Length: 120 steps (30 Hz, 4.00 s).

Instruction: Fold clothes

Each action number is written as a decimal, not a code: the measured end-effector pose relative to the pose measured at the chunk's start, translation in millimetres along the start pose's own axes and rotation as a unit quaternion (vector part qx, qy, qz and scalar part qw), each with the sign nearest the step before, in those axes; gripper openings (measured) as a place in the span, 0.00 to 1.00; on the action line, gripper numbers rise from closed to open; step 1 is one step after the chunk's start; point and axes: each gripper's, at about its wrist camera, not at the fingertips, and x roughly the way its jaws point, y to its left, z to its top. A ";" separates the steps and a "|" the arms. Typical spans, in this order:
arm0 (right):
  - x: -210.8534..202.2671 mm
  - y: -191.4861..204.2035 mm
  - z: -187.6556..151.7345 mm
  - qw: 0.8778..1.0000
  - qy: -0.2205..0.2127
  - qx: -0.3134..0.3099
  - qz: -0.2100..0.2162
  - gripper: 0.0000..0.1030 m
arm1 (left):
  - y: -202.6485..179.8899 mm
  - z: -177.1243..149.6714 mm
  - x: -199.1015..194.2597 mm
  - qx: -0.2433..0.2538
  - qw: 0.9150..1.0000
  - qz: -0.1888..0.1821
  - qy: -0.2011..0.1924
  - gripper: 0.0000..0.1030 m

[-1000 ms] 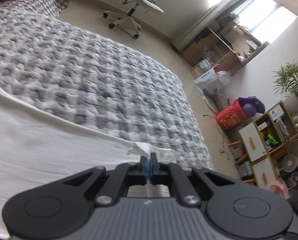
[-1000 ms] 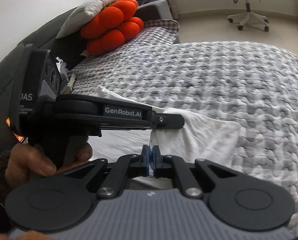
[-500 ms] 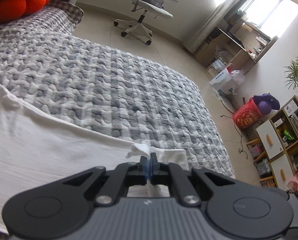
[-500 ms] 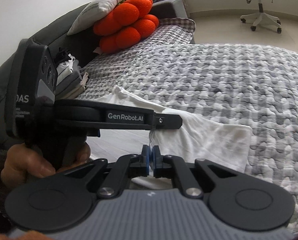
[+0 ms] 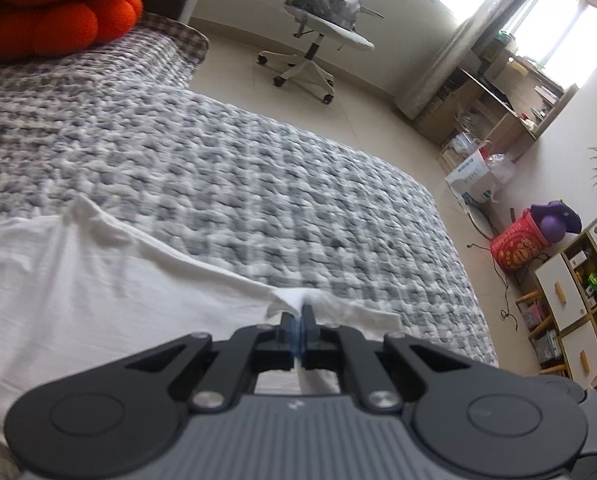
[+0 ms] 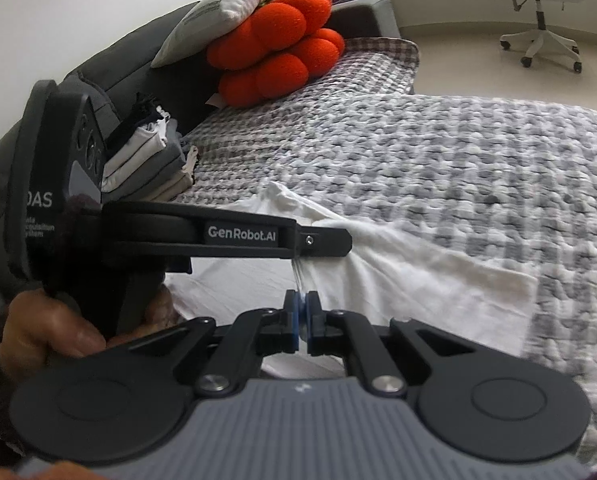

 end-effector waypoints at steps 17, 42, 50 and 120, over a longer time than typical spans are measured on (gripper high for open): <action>33.3 46.0 9.4 1.000 0.015 -0.015 0.022 0.05 | 49.3 4.4 -34.0 -0.027 0.999 0.023 -0.015 0.02; 103.1 112.9 27.7 0.997 0.044 -0.023 0.053 0.05 | 132.7 2.9 -74.6 -0.031 0.998 0.038 -0.035 0.02; 127.9 128.3 32.9 0.997 0.051 -0.025 0.054 0.05 | 158.3 5.8 -80.3 -0.034 0.998 0.037 -0.040 0.02; 264.5 199.3 44.7 0.976 0.109 -0.078 0.172 0.43 | 320.1 -7.9 -118.2 -0.216 0.965 0.066 -0.133 0.03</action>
